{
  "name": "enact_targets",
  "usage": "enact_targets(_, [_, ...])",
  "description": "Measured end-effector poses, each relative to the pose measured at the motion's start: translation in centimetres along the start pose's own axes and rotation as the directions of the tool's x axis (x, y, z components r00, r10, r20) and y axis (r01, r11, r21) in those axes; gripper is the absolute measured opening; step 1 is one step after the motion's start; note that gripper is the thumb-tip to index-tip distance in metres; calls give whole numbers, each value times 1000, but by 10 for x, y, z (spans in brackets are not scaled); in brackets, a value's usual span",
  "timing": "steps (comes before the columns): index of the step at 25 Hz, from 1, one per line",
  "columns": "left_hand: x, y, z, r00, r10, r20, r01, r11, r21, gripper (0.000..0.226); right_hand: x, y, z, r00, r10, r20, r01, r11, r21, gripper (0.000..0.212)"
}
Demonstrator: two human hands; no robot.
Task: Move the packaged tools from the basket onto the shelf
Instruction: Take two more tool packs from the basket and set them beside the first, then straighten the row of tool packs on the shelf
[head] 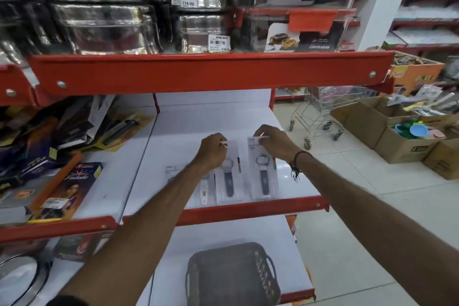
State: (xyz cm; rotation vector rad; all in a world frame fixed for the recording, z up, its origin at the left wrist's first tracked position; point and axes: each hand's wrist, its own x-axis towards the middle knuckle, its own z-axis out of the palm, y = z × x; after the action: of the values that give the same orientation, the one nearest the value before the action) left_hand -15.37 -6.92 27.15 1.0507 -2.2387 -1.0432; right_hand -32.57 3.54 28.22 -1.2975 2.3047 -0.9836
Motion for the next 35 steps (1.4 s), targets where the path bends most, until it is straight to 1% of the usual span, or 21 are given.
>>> enact_targets(2, [4,-13,8,996,-27,90,22,998,61,35,2,13,10,998,28,50,-27,999,-24,23])
enact_targets(4, [8,-23,5,989,-43,143,14,980,197,37,0,23,14,996,30,83,-19,991,-135,21])
enact_targets(6, [8,-32,-14,988,-18,156,-23,966,256,36,-2,27,15,997,-37,68,57,943,-328,34])
enact_targets(7, [7,-36,-29,984,0,180,-49,963,265,37,-4,23,17,995,-79,65,98,922,-376,40])
enact_targets(8, [5,-41,-47,975,-6,223,-60,956,288,40,-7,16,20,990,-118,82,140,917,-373,45])
enact_targets(10, [0,-53,-82,927,-98,361,-59,915,398,53,-13,-6,33,966,-170,196,223,929,-294,57])
enact_targets(12, [-11,-61,-106,843,-240,481,-93,816,570,76,-20,-30,53,911,-190,367,293,924,-248,76])
enact_targets(14, [-27,-66,-114,782,-333,527,-140,730,669,93,-25,-50,73,842,-152,518,332,902,-275,94])
enact_targets(16, [-41,-71,-111,765,-362,533,-143,711,689,96,-27,-61,87,791,-82,606,346,877,-333,101])
enact_targets(18, [-50,-73,-112,781,-338,524,-132,732,669,94,-29,-66,97,772,-66,632,366,859,-357,96])
enact_targets(20, [-52,-72,-113,798,-321,510,-125,739,662,93,-29,-64,103,792,-99,603,367,865,-341,91])
enact_targets(23, [-53,-72,-114,803,-322,502,-116,742,661,94,-29,-64,108,820,-119,559,335,893,-301,91])
enact_targets(28, [-48,-75,-112,793,-352,498,-83,746,661,98,-24,-62,111,832,-110,543,301,913,-276,93])
enact_targets(30, [-45,-71,-106,813,-335,475,-69,756,651,102,-26,-62,111,834,-109,540,302,911,-282,94])
enact_targets(32, [-46,-67,-96,839,-318,441,-86,724,684,104,-27,-62,111,832,-110,543,311,904,-294,94])
enact_targets(35, [-45,-67,-82,859,-306,410,-135,638,758,108,-24,-64,108,813,-101,573,324,897,-300,95])
